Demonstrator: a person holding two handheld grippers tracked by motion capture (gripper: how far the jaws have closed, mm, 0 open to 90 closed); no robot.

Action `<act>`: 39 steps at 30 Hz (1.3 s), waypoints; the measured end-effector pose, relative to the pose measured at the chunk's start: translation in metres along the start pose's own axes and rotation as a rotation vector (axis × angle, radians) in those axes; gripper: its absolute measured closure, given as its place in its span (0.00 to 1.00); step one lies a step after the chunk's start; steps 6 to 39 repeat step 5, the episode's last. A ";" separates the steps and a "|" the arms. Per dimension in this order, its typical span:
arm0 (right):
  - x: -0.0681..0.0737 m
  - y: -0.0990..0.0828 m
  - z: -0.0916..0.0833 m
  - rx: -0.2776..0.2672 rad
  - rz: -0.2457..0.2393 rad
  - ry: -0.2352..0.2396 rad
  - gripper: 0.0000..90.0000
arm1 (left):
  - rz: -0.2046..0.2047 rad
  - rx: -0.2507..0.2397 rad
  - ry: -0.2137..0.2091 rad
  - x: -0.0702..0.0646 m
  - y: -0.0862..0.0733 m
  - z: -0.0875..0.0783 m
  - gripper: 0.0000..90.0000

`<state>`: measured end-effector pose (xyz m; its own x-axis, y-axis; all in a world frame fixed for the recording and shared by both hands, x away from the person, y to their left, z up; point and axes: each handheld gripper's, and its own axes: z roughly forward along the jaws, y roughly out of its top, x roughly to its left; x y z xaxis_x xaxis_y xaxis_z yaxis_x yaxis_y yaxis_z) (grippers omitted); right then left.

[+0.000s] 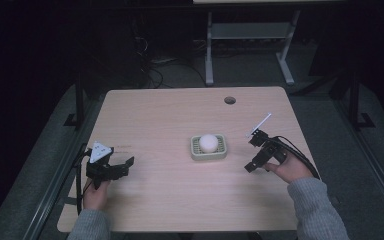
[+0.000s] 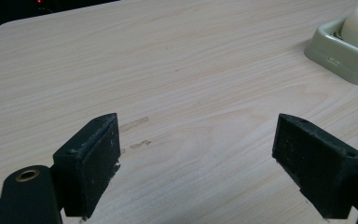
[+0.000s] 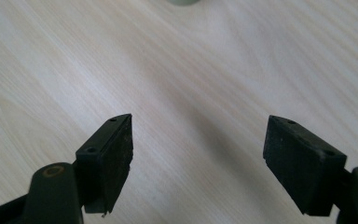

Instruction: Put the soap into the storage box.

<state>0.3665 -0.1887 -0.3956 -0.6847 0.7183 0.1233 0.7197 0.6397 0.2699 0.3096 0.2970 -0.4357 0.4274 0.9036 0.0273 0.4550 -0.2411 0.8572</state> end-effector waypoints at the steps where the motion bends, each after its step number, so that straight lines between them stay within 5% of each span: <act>1: 0.000 -0.003 0.001 0.001 -0.001 -0.003 0.26 | 0.001 0.000 0.000 0.000 0.000 0.000 0.16; 39: -0.001 -0.013 0.004 0.000 0.008 0.001 0.26 | 0.010 0.005 -0.001 0.000 0.000 0.000 0.16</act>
